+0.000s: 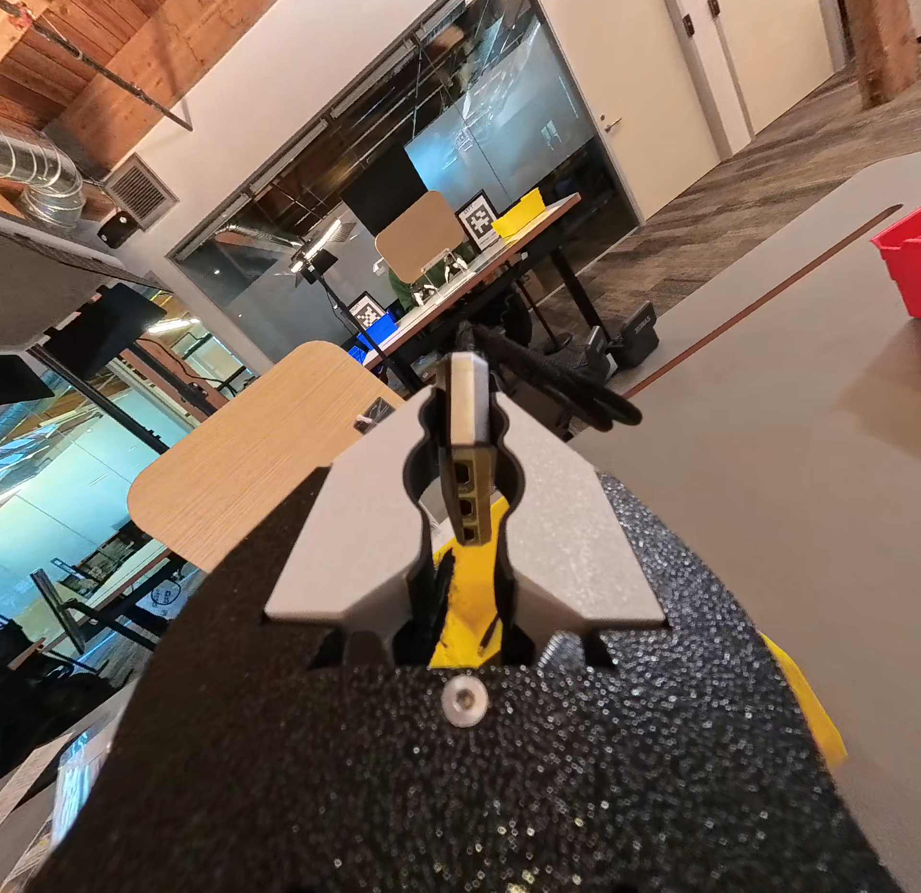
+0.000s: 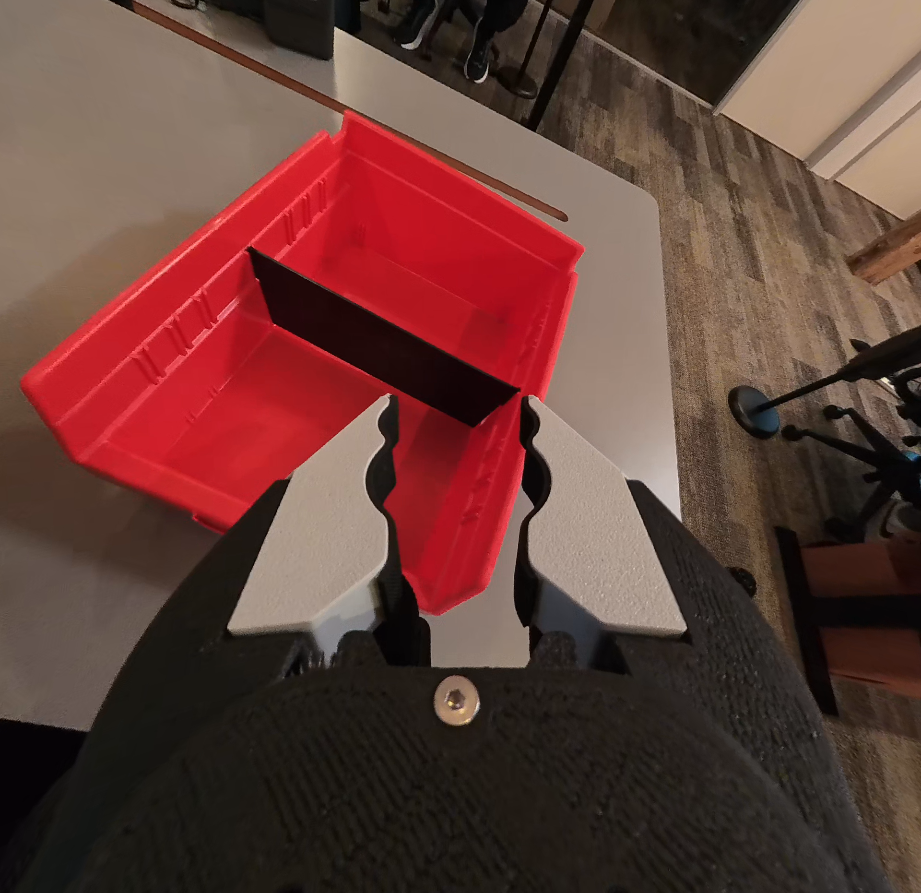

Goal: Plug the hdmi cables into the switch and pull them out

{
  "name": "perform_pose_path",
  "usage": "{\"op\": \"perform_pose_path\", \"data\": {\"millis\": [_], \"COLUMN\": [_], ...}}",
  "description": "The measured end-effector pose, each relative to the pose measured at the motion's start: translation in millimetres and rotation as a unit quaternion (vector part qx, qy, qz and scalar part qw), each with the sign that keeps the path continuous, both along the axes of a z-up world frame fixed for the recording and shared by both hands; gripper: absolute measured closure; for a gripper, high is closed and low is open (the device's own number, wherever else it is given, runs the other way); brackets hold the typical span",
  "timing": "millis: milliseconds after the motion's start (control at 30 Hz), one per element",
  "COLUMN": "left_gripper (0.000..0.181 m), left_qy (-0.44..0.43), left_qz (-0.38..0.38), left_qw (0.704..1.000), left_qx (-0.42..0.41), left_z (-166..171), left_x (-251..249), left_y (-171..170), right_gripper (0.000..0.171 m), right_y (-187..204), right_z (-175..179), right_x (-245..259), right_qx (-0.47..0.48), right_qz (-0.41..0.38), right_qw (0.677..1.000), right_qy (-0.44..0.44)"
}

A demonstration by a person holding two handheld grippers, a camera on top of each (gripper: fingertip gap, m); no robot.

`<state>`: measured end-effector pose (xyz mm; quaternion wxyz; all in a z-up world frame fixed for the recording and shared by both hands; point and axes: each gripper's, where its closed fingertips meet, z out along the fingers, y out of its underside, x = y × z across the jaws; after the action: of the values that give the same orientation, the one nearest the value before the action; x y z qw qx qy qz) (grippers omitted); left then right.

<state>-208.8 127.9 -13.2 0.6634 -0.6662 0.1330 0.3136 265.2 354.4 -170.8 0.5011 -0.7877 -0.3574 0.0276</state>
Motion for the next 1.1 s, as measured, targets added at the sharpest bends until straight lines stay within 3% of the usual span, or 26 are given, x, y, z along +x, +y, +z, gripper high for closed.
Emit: {"op": "perform_pose_path", "data": {"millis": [333,533,767,967,1100], "left_gripper": [0.165,0.165,0.165,0.165,0.165], "left_qy": [-0.018,-0.064,-0.142,-0.147,-0.209], "left_qz": [-0.032,-0.123,-0.255,-0.244,-0.215], "left_qw": [0.999,0.99,0.95,0.955,0.95], "left_qx": [-0.024,-0.028,-0.107,-0.084,-0.091], "left_z": [-13.8,-19.7,-96.2,-152.0,-177.2], "left_x": [8.1,46.1,154.2,208.3,197.0], "left_y": [7.4,20.3,52.6,83.0,99.0], "right_gripper": [0.123,0.123,0.123,0.123,0.123], "right_y": [-0.9,-2.0,-1.2,-0.8,-0.5], "right_z": [-1.0,0.7,0.4,-1.2,-1.6], "right_x": [-6.1,-8.6,-9.2,-11.6,-11.4], "right_qx": [0.001,0.006,0.009,0.009,0.009], "right_qz": [0.008,0.012,0.011,0.014,0.016], "right_qw": [1.0,1.0,1.0,1.0,1.0], "right_qy": [-0.01,-0.012,-0.019,-0.024,-0.025]}}
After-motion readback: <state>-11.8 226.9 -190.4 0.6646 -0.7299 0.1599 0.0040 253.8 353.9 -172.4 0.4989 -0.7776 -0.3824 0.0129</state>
